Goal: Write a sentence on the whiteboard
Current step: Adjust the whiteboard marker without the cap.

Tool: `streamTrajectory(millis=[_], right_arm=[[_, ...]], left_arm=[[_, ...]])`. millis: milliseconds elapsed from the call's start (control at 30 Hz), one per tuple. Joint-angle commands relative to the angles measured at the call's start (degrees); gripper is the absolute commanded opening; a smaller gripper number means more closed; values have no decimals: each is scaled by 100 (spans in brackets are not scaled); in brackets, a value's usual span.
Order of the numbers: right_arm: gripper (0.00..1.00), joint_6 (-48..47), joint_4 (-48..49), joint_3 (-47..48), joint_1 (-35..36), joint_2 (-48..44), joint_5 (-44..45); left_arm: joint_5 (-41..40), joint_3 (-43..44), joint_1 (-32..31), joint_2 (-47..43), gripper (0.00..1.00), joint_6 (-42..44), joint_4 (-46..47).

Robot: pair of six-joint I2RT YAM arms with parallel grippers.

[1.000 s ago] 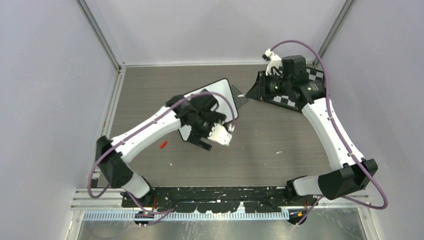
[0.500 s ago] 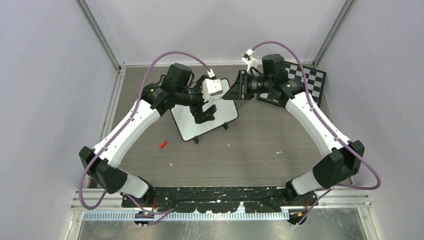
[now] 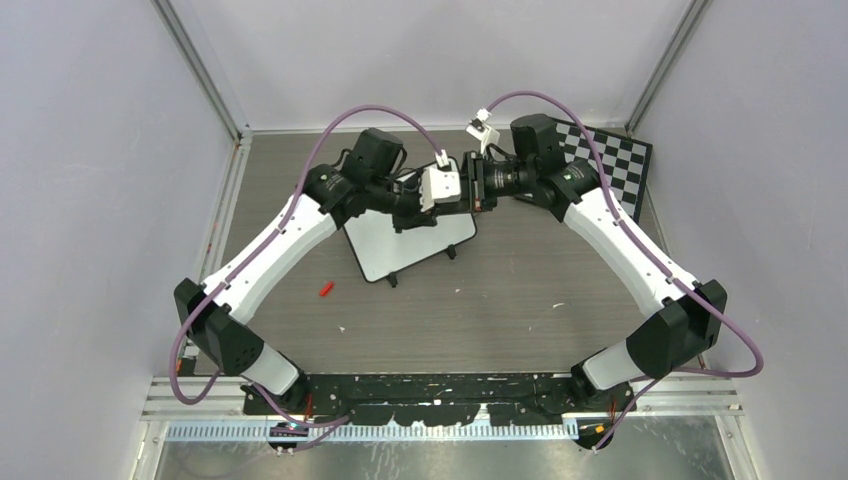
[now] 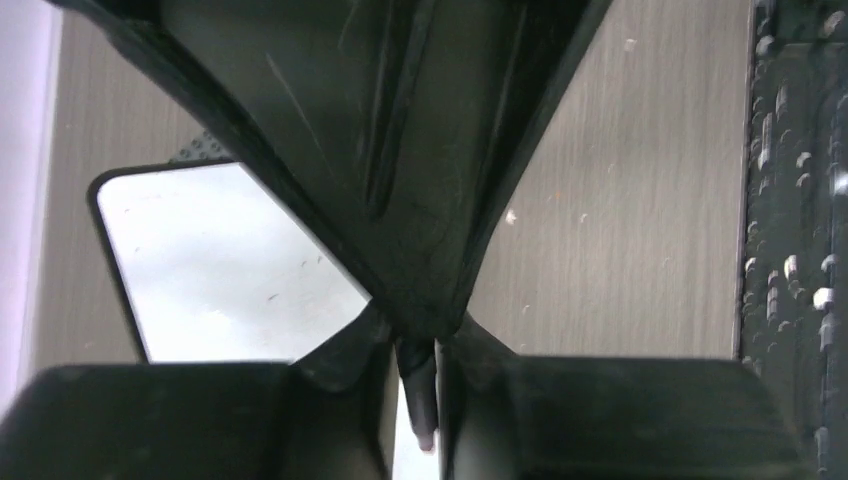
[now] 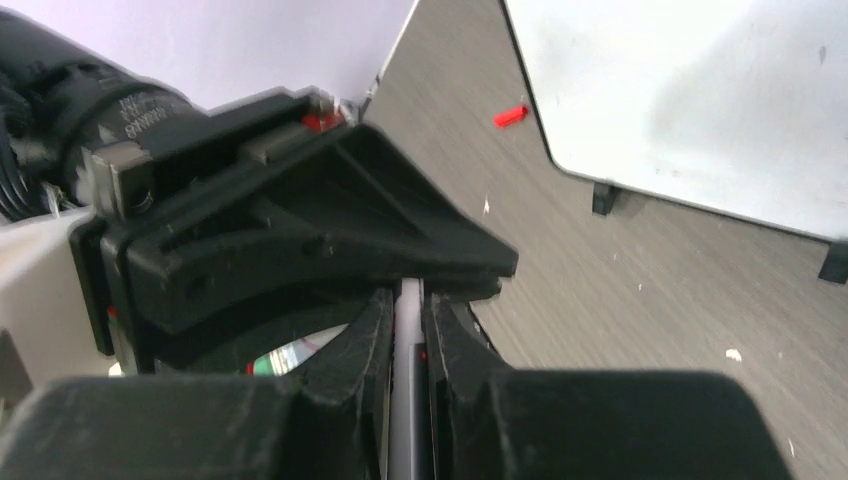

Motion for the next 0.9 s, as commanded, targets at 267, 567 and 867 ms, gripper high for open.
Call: streamTrajectory(millis=[267,567,867], right_arm=[[25,-240,-314,69,6,-181,-63],[24,-189,-280,53,25,-149,-117],[39,-260,-413,69,52,-225,-159]], left_arm=[[293,208,-114,40,0,1035,-637],[113,225,-131,103,0,784,-432],[-202,152,-91,97,0,613,-241]])
